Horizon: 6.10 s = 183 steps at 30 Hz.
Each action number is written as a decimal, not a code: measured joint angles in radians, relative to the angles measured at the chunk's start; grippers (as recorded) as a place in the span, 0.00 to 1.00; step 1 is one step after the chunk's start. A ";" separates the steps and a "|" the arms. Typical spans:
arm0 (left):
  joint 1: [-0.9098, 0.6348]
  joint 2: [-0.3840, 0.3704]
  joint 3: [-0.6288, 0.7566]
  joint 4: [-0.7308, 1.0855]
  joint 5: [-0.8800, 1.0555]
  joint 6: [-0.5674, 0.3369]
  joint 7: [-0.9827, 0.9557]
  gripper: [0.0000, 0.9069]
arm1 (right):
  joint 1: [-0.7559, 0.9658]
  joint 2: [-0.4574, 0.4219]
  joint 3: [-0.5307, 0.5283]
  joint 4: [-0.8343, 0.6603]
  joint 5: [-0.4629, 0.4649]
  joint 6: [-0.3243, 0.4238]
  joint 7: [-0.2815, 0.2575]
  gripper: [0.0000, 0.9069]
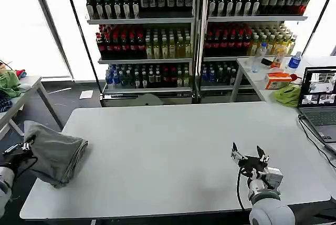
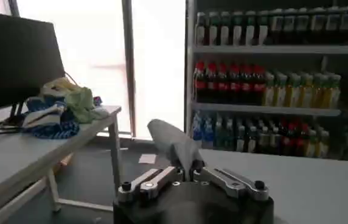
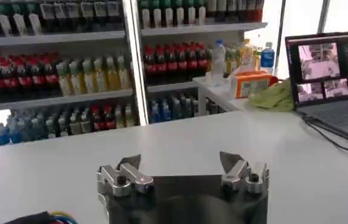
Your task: Fold and organize the clothes.
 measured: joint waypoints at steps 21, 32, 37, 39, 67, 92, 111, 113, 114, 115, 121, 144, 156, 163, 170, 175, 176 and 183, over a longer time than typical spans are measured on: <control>-0.232 -0.189 0.657 -0.148 0.155 0.064 -0.227 0.00 | -0.004 0.061 0.017 -0.038 -0.042 -0.020 -0.002 1.00; -0.425 -0.310 0.892 -0.019 0.188 0.054 -0.269 1.00 | 0.010 0.099 0.002 -0.055 -0.085 -0.031 0.002 1.00; -0.470 -0.354 0.938 0.015 0.188 0.050 -0.273 1.00 | 0.009 0.102 -0.007 -0.066 -0.093 -0.032 -0.001 1.00; -0.479 -0.371 0.954 0.020 0.176 0.043 -0.271 1.00 | 0.011 0.100 -0.006 -0.071 -0.095 -0.032 -0.002 1.00; -0.460 -0.329 0.850 -0.052 0.074 0.041 -0.324 1.00 | 0.246 0.059 -0.164 -0.226 0.317 -0.064 0.100 1.00; -0.302 -0.225 0.617 -0.131 0.053 0.065 -0.341 1.00 | 0.498 0.053 -0.409 -0.426 0.533 -0.071 0.175 0.70; -0.230 -0.235 0.545 -0.171 0.039 0.079 -0.347 1.00 | 0.471 0.050 -0.428 -0.446 0.540 -0.069 0.171 0.00; -0.226 -0.235 0.541 -0.171 0.039 0.080 -0.347 1.00 | 0.467 0.045 -0.428 -0.442 0.535 -0.069 0.168 0.00; -0.226 -0.235 0.539 -0.171 0.039 0.080 -0.347 1.00 | 0.466 0.042 -0.429 -0.440 0.532 -0.070 0.166 0.00; -0.225 -0.236 0.537 -0.172 0.039 0.080 -0.347 1.00 | 0.466 0.040 -0.430 -0.438 0.529 -0.072 0.164 0.00; -0.221 -0.235 0.521 -0.180 0.035 0.081 -0.347 1.00 | 0.475 0.011 -0.441 -0.420 0.526 -0.074 0.144 0.00; -0.211 -0.260 0.497 -0.204 0.032 0.073 -0.346 1.00 | 0.592 -0.233 -0.416 -0.536 0.374 -0.071 -0.017 1.00; -0.206 -0.261 0.500 -0.212 0.032 0.082 -0.349 1.00 | 0.596 -0.223 -0.354 -0.609 0.192 -0.068 -0.061 1.00; -0.200 -0.277 0.509 -0.215 0.032 0.084 -0.348 1.00 | 0.542 -0.208 -0.307 -0.518 0.170 -0.069 -0.066 1.00; -0.186 -0.286 0.510 -0.223 0.035 0.081 -0.346 1.00 | 0.495 -0.188 -0.305 -0.411 0.146 -0.060 -0.084 1.00; -0.173 -0.297 0.507 -0.235 0.042 0.081 -0.342 1.00 | 0.517 -0.163 -0.346 -0.405 0.074 -0.028 -0.107 1.00; -0.169 -0.297 0.505 -0.238 0.044 0.080 -0.341 1.00 | 0.525 -0.156 -0.357 -0.408 0.064 -0.024 -0.108 1.00; -0.136 -0.305 0.484 -0.260 0.047 0.080 -0.337 1.00 | 0.594 -0.091 -0.422 -0.478 0.008 0.003 -0.085 1.00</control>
